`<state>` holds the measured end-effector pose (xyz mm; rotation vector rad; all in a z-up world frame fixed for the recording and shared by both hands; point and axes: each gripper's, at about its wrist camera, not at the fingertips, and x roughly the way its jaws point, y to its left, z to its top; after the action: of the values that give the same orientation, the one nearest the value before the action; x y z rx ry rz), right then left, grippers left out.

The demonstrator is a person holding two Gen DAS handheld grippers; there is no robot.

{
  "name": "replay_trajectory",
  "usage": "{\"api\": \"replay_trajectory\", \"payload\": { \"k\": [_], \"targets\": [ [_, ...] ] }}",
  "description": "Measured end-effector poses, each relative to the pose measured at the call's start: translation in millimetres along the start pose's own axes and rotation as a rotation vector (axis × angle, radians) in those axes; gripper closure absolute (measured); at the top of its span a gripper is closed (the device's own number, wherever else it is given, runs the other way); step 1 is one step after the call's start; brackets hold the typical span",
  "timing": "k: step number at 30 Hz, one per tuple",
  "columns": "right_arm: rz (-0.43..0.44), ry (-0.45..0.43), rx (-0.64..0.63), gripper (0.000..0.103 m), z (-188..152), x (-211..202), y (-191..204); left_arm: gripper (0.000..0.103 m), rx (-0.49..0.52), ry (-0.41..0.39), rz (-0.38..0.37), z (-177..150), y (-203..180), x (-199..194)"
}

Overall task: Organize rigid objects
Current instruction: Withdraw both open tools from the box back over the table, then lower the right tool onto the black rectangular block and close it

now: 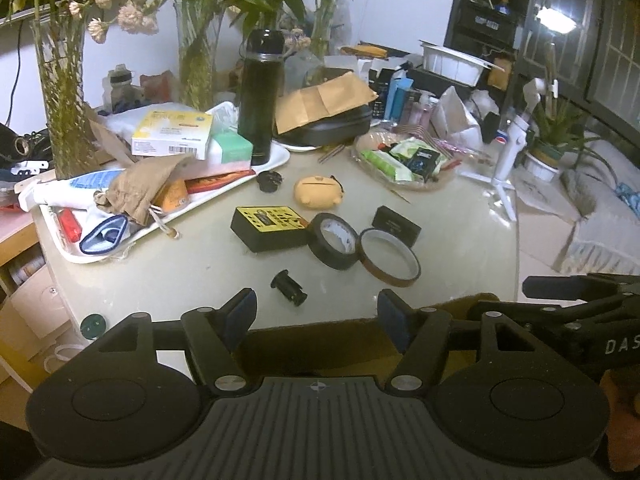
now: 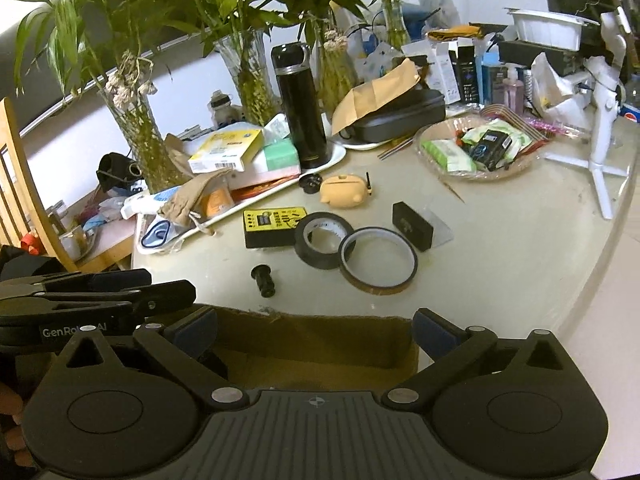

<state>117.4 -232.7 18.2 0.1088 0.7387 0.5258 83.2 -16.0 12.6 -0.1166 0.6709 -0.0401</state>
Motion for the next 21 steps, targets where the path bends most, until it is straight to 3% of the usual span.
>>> {"api": "replay_trajectory", "payload": {
  "k": [7,14,21],
  "targets": [
    [-0.044,-0.041,-0.005,0.000,3.3,-1.5,-4.2,0.036,-0.012,0.011,0.021,3.4,4.3,3.5],
    [-0.151,-0.092,-0.122,0.000,16.8,5.3,-9.8,0.036,0.032,0.032,0.087,18.0,17.6,12.7],
    [-0.171,-0.081,-0.113,0.000,31.4,19.6,-29.1,0.036,0.023,0.051,0.068,27.8,31.7,27.0]
  ]
}}
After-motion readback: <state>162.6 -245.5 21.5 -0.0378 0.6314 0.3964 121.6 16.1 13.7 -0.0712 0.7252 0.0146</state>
